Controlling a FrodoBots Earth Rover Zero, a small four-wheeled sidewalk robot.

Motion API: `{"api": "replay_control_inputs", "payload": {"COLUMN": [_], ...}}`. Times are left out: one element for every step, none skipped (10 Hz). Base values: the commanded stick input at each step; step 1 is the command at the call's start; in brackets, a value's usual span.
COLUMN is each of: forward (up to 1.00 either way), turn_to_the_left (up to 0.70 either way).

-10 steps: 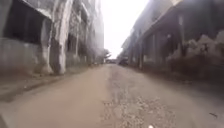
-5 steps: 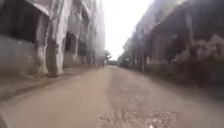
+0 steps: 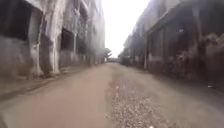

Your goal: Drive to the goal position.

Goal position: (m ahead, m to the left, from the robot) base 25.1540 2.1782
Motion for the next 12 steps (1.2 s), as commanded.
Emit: {"api": "replay_control_inputs", "payload": {"forward": [0.7, 0.7, 0.7, 0.7, 0.7, 0.7, 0.7, 0.7, 0.7, 0.7, 0.7, 0.7], "turn_to_the_left": [0.01, 0.01, 0.01, 0.01, 0.01, 0.01, 0.01, 0.01, 0.01, 0.01, 0.01, 0.01]}}
